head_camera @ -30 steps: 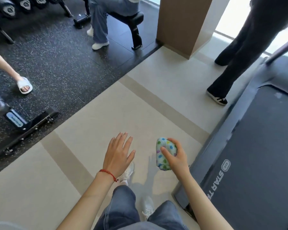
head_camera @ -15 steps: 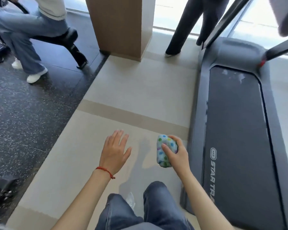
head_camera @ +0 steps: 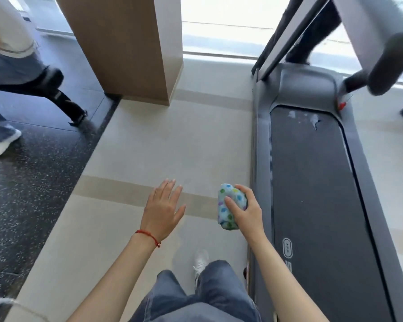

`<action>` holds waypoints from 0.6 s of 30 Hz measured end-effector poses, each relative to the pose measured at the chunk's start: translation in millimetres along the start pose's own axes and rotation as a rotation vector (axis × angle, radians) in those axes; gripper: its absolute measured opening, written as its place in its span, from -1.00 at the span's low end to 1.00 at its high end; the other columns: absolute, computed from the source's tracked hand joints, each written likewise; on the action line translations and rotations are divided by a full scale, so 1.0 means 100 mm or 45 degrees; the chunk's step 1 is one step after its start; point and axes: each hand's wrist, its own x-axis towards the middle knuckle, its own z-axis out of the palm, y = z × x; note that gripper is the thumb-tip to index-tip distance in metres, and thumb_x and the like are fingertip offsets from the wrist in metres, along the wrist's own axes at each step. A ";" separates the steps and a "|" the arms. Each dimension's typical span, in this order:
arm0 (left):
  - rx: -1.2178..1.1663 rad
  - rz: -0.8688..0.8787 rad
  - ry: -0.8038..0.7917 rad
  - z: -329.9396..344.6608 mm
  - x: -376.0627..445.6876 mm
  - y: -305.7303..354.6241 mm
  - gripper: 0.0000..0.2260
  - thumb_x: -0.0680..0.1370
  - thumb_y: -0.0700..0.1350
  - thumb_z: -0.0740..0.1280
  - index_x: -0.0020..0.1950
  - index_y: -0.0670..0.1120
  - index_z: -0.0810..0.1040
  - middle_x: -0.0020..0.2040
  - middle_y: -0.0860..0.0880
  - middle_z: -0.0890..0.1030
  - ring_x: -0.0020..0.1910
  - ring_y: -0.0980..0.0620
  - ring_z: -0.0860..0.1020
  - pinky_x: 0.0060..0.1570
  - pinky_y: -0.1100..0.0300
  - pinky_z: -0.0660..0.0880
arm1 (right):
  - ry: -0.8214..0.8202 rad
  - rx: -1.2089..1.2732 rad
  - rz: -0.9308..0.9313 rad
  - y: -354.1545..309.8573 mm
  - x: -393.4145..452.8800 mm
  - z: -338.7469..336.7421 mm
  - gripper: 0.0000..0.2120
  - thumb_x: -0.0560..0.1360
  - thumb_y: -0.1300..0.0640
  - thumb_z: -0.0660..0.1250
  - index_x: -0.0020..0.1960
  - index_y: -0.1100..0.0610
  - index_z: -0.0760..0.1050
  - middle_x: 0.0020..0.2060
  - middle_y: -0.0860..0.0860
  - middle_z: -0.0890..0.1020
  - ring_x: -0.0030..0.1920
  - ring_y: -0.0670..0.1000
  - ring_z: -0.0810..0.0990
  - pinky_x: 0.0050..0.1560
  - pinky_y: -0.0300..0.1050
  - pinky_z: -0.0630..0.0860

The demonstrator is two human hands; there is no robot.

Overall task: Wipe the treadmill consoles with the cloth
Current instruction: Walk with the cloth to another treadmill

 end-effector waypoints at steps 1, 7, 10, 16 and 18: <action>0.004 0.005 0.000 0.01 0.17 0.00 -0.55 0.49 0.03 0.12 0.23 -0.22 0.49 0.21 -0.24 0.52 0.28 -0.14 0.32 0.22 -0.03 0.24 | 0.001 -0.004 -0.003 -0.06 0.16 -0.04 -0.71 0.44 0.15 0.40 0.09 -0.05 0.42 -0.13 -0.16 0.56 -0.15 -0.18 0.58 -0.30 -0.44 0.51; -0.020 0.028 0.001 0.10 1.03 -0.06 -0.58 0.52 0.05 0.09 0.25 -0.18 0.43 0.21 -0.24 0.52 0.27 -0.15 0.35 0.15 -0.10 0.43 | 0.035 0.016 0.031 -0.28 0.99 -0.15 -0.68 0.45 0.10 0.39 0.16 -0.04 0.42 -0.07 -0.12 0.57 -0.09 -0.12 0.60 -0.22 -0.31 0.56; -0.041 0.051 -0.020 0.17 1.53 -0.18 -0.57 0.55 0.06 0.07 0.24 -0.20 0.45 0.20 -0.25 0.53 0.26 -0.15 0.34 0.12 -0.14 0.47 | 0.046 0.016 0.033 -0.38 1.42 -0.12 -0.68 0.45 0.09 0.39 0.17 -0.04 0.42 -0.06 -0.13 0.56 -0.08 -0.12 0.60 -0.25 -0.31 0.57; -0.045 0.122 -0.022 0.32 2.66 -0.55 -0.57 0.50 0.03 0.12 0.23 -0.21 0.47 0.21 -0.25 0.52 0.26 -0.17 0.36 0.12 -0.13 0.45 | 0.112 0.007 0.035 -0.64 2.42 0.04 -0.68 0.44 0.08 0.40 0.15 -0.07 0.41 -0.08 -0.16 0.56 -0.10 -0.09 0.61 -0.15 -0.15 0.62; -0.055 0.146 -0.040 0.36 3.04 -0.69 -0.58 0.50 0.04 0.12 0.23 -0.20 0.46 0.21 -0.24 0.52 0.26 -0.16 0.35 0.13 -0.13 0.45 | 0.148 0.023 0.044 -0.77 2.77 0.10 -0.69 0.44 0.08 0.40 0.13 -0.08 0.41 -0.09 -0.16 0.56 -0.10 -0.09 0.61 -0.15 -0.13 0.62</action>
